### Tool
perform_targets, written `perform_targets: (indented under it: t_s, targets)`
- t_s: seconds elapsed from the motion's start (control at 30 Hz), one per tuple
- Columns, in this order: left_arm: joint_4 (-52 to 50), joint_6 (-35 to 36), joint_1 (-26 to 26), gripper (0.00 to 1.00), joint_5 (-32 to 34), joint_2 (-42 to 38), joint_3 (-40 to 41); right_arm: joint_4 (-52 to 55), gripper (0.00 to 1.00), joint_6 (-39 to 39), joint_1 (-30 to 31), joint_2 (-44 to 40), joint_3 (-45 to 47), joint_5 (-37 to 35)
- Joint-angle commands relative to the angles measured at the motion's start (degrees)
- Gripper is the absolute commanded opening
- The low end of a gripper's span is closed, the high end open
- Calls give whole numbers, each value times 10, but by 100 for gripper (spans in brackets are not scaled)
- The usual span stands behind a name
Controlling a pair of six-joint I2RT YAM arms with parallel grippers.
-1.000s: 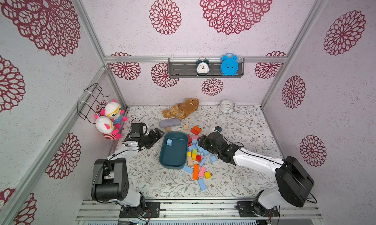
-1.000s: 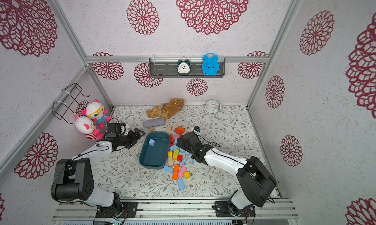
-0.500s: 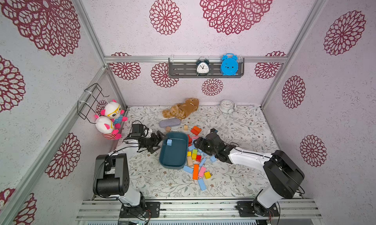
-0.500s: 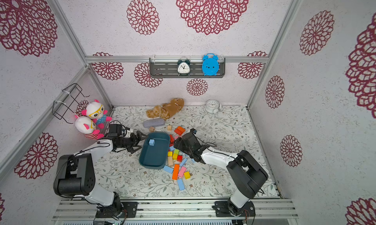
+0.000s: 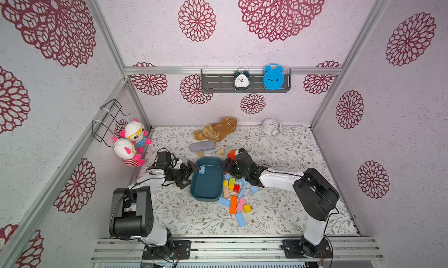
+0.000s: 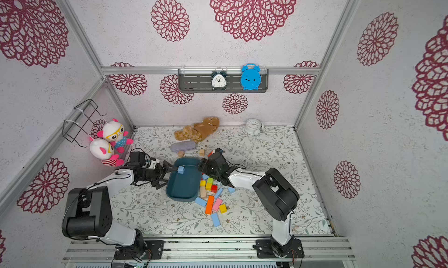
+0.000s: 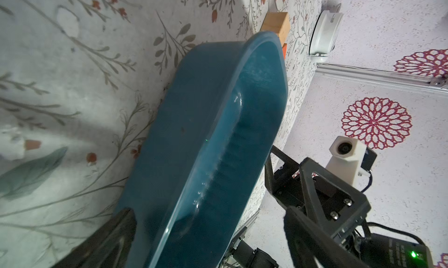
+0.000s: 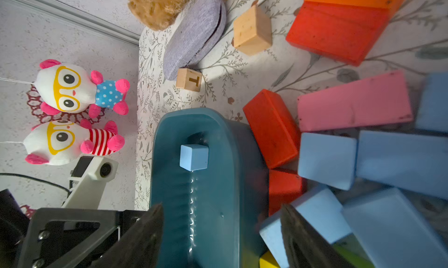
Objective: Pick out the blue building blocks
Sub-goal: Adjust the storage box at the center of the board.
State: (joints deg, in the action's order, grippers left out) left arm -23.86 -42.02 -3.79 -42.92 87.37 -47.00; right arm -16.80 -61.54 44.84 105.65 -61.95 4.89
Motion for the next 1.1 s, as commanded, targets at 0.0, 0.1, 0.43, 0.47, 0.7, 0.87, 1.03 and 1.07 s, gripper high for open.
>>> perform_targets:
  t_s: [0.0, 0.1, 0.43, 0.47, 0.7, 0.87, 1.03, 1.07]
  targets:
    - [-8, 29, -6, 100, 40, -35, 4, -14, 78, 8, 3, -6, -13, 9]
    - [12, 24, -6, 100, 52, -54, 19, 24, 79, 25, 3, -41, -2, -14]
    - [42, -3, 10, 100, 46, -68, 47, 43, 82, 34, 0, -72, 37, -13]
    - [41, -3, 10, 100, 46, -68, 47, 35, 82, 35, 3, -59, 26, -2]
    - [10, 17, 7, 97, 82, -76, 43, -4, 75, 30, 19, 20, -39, 32]
    - [-3, 36, -9, 97, 110, -95, 34, -32, 72, 29, 21, 51, -65, 49]
    - [-17, 61, -27, 97, 131, -110, 13, -32, 72, 28, 20, 72, -95, 60]
    - [-23, 67, -28, 97, 135, -110, 7, -28, 72, 31, 20, 69, -95, 56]
